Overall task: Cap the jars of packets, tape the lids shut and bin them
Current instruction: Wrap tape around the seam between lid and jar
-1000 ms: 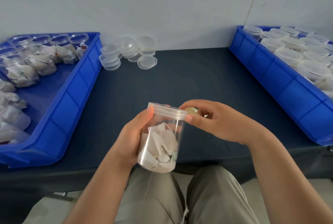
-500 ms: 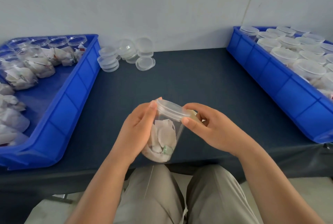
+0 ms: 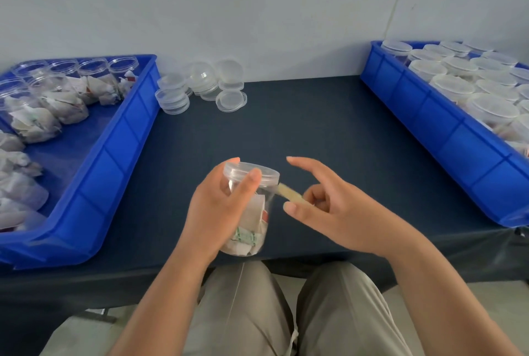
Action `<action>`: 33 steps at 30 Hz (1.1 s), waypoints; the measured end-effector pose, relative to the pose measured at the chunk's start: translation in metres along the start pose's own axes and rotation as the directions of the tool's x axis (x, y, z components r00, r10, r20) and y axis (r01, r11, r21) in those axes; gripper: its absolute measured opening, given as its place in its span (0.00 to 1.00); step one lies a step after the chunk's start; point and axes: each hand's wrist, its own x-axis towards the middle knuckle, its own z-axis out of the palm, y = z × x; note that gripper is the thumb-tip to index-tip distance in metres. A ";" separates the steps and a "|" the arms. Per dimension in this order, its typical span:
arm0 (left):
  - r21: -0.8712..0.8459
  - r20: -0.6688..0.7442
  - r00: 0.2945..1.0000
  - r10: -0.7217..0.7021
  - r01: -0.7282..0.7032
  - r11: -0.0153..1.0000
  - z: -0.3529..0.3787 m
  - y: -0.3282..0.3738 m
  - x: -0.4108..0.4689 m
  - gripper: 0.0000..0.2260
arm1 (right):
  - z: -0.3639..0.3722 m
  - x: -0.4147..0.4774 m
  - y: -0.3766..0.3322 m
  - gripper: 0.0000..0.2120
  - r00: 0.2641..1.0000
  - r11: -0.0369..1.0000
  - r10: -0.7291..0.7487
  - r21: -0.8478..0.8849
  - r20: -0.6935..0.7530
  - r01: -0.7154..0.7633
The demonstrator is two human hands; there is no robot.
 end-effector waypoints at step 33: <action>-0.472 0.784 0.619 0.043 0.550 0.689 -0.015 -0.020 0.009 0.47 | -0.003 0.012 0.005 0.23 0.997 0.996 -0.074 -0.047 0.035 0.076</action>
